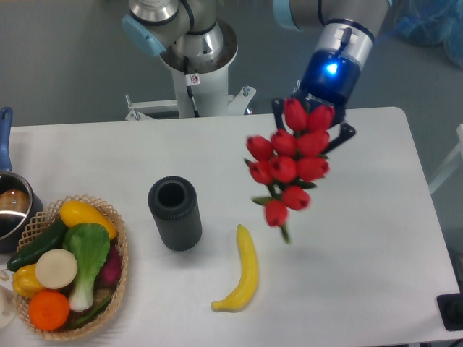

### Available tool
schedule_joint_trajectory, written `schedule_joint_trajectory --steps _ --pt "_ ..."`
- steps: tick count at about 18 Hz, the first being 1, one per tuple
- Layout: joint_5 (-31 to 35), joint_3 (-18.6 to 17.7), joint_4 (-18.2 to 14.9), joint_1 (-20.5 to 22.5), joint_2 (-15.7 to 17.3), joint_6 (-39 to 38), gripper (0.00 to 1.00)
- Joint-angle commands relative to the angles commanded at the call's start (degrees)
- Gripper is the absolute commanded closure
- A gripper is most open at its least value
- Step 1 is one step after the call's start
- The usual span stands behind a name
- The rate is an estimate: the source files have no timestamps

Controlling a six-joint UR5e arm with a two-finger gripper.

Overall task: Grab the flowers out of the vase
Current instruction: 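Carry the tulips away from the vase and hold them raised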

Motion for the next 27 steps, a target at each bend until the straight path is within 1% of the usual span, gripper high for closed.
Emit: schedule_joint_trajectory --steps 2,4,6,8,9,11,14,16,18,22,24,26,27 --pt "2.8 0.0 -0.2 0.6 -1.0 1.4 0.88" --pt "3.1 0.0 -0.2 2.0 -2.0 1.4 0.89" --pt "3.5 -0.1 -0.4 3.1 -4.1 1.5 0.9" --pt "7.1 0.1 -0.4 3.9 -5.6 1.5 0.91" --pt "9.2 0.3 -0.8 3.9 -5.9 1.3 0.95" --pt "12.1 0.4 -0.9 3.8 -7.2 1.0 0.97" --pt "15.8 1.5 -1.0 3.4 -8.3 1.0 0.96" --pt "18.2 2.8 -1.8 3.3 -9.1 1.1 0.95" --pt "21.8 3.3 -2.7 3.0 -9.4 1.5 0.94" --pt "30.0 4.4 -4.0 -1.1 -10.6 4.6 0.89" --pt "32.9 5.4 -5.6 -2.5 -11.1 4.9 0.89" --pt "34.1 6.1 -8.2 -2.7 -11.1 5.0 0.87" --pt "35.1 6.2 -9.0 -2.8 -11.1 5.5 0.86"
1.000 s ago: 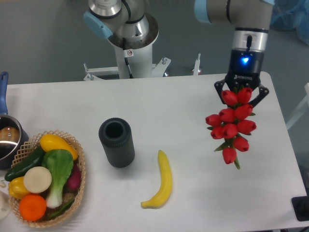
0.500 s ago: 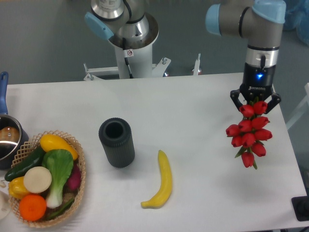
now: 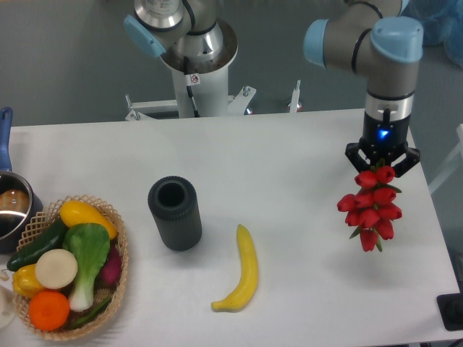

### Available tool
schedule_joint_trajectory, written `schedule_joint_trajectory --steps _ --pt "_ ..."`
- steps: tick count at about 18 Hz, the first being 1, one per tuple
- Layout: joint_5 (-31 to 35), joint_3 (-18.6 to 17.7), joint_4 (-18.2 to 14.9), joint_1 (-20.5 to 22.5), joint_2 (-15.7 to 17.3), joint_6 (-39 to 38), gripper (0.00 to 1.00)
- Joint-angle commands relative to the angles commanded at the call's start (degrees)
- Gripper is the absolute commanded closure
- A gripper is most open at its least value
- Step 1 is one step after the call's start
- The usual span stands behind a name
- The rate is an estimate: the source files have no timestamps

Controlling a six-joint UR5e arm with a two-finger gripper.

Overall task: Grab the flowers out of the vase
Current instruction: 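Carry the tulips away from the vase and hold them raised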

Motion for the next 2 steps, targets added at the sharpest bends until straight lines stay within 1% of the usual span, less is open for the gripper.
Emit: schedule_joint_trajectory --steps 2 --pt "1.5 -0.3 -0.2 -0.4 0.0 0.5 0.86"
